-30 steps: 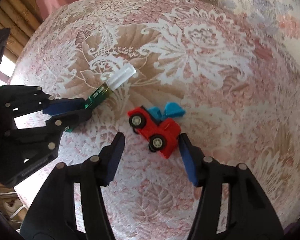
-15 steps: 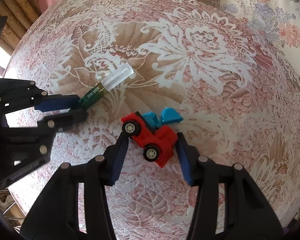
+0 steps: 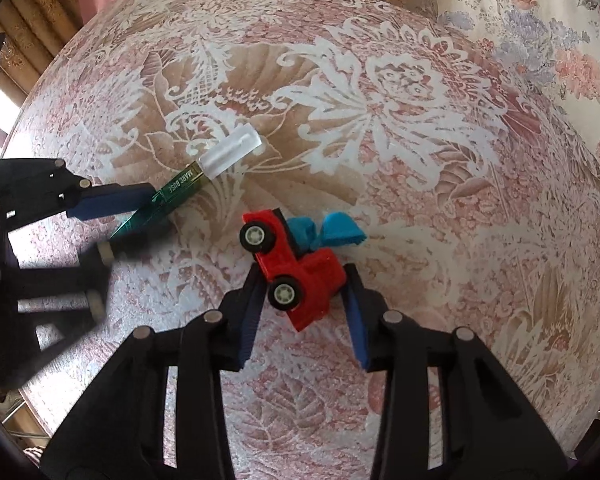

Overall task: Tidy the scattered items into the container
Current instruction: 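Lift and carry the green marker and red car over the box with both tools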

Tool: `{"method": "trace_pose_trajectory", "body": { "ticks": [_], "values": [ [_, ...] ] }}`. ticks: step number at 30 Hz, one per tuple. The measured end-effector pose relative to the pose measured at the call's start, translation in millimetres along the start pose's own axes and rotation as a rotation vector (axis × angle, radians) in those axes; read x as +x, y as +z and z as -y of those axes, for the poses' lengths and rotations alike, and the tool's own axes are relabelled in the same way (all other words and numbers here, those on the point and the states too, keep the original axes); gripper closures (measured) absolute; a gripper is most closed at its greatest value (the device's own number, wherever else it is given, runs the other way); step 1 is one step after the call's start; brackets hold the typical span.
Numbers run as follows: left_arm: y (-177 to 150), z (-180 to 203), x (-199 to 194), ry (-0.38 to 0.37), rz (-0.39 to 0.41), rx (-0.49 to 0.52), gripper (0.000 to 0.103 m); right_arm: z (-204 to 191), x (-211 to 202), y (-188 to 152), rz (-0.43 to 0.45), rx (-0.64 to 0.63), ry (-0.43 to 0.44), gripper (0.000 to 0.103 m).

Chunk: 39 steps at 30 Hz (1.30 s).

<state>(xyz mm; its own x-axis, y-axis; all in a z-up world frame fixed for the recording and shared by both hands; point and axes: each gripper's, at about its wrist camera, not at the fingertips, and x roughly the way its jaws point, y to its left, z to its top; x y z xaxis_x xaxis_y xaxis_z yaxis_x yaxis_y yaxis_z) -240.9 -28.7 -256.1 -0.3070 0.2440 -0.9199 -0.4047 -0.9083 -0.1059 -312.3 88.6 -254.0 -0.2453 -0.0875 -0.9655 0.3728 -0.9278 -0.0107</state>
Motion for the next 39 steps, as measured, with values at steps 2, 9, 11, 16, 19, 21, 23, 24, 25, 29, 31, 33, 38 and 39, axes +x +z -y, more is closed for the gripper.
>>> {"method": "trace_pose_trajectory", "body": {
  "ticks": [2,9,11,16,19,21,23,24,25,29,31,33,38,39],
  "values": [
    [3,-1,1,-0.005,-0.007,0.015,0.091,3,0,1,-0.001,0.002,0.003,0.061],
    [12,1,6,0.001,-0.014,0.013,0.083,22,8,-5,0.005,0.006,0.000,0.060],
    [13,4,7,0.013,-0.012,0.032,0.076,20,9,-1,0.010,-0.018,-0.018,0.060],
    [19,6,11,0.033,-0.003,0.048,0.075,20,20,14,0.014,-0.044,-0.019,0.060],
    [21,5,11,0.034,0.000,0.040,0.076,29,37,32,0.016,-0.056,-0.015,0.061],
    [21,4,11,0.045,-0.001,0.045,0.081,41,51,48,0.018,-0.077,-0.009,0.061],
    [20,0,9,0.044,-0.001,0.031,0.090,40,58,58,0.034,-0.088,0.002,0.062],
    [20,-3,8,0.041,-0.001,0.024,0.091,35,62,62,0.044,-0.089,0.005,0.062],
    [19,-5,7,0.036,-0.001,0.016,0.091,35,65,66,0.054,-0.084,0.009,0.062],
    [17,-10,4,0.026,0.000,-0.005,0.091,35,53,63,0.071,-0.042,0.027,0.062],
    [15,-10,3,0.026,0.001,-0.011,0.091,12,25,31,0.072,-0.035,0.026,0.062],
    [13,-12,0,0.023,0.004,-0.022,0.091,7,6,12,0.069,-0.026,0.027,0.062],
    [6,-16,-8,0.015,0.013,-0.051,0.091,-8,-12,-22,0.052,-0.005,0.027,0.061],
    [4,-16,-9,0.015,0.014,-0.056,0.091,-10,-13,-24,0.048,-0.003,0.027,0.061]
  ]
}}
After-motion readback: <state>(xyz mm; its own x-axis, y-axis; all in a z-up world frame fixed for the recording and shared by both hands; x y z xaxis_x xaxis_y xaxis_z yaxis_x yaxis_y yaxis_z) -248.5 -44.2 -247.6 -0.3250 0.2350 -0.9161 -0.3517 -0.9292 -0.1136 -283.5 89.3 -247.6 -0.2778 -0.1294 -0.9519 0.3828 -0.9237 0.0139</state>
